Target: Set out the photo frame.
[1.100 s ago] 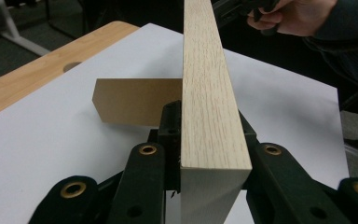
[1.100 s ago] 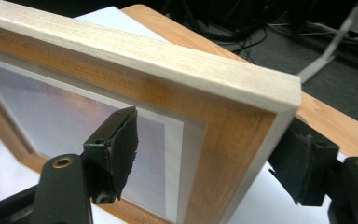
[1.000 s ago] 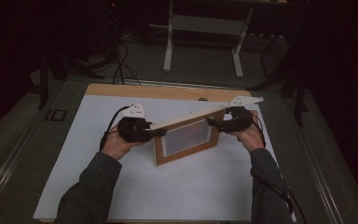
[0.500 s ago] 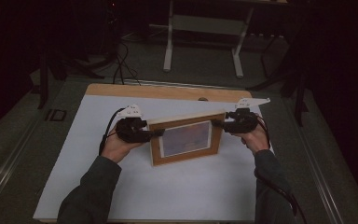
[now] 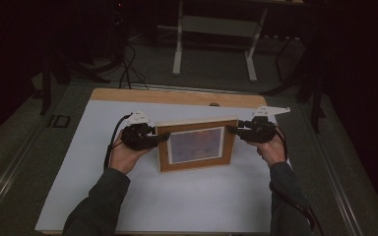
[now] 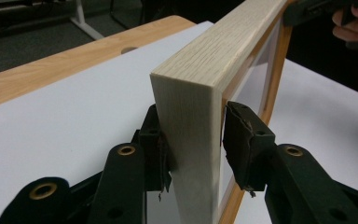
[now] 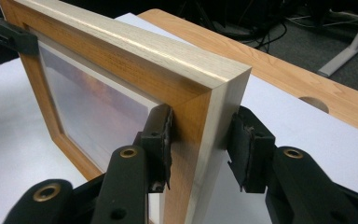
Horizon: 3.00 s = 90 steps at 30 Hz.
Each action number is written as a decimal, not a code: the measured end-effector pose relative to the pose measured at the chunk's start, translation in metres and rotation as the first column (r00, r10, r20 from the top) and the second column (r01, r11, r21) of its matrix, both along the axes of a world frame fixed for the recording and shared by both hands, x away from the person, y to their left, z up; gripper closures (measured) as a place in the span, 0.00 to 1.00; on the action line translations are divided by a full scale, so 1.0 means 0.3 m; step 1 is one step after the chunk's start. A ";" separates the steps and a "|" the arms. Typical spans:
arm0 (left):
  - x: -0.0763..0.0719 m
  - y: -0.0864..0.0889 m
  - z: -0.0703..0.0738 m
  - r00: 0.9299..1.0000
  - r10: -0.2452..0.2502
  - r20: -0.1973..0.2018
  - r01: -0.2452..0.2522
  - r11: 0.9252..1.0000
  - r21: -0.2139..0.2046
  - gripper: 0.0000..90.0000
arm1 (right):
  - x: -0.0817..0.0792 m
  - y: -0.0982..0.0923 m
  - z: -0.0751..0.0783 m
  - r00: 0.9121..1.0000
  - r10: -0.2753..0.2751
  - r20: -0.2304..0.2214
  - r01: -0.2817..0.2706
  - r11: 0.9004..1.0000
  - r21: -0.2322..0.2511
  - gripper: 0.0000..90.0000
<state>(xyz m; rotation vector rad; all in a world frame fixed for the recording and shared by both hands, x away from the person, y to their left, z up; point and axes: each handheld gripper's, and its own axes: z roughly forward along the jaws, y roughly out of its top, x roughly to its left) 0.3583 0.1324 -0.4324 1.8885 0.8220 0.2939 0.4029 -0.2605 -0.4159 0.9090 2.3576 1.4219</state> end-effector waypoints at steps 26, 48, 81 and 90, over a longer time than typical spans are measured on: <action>0.098 0.061 -0.024 0.995 -0.004 -0.099 -0.013 0.986 -0.165 0.66 | -0.022 0.034 0.001 0.995 -0.090 -0.053 0.092 0.995 0.026 0.70; 0.090 0.103 -0.025 0.978 -0.050 -0.202 0.007 0.978 -0.206 0.67 | -0.045 0.046 0.018 0.988 -0.063 -0.144 0.066 0.998 0.016 0.71; 0.020 0.127 0.017 0.992 0.069 -0.107 -0.079 0.993 -0.093 0.50 | -0.067 0.028 0.009 0.994 -0.060 -0.094 0.057 0.998 -0.035 0.47; -0.007 0.190 0.025 0.989 0.111 -0.097 -0.120 0.989 -0.090 0.50 | -0.085 -0.014 0.029 0.994 -0.054 -0.091 0.050 0.998 -0.045 0.46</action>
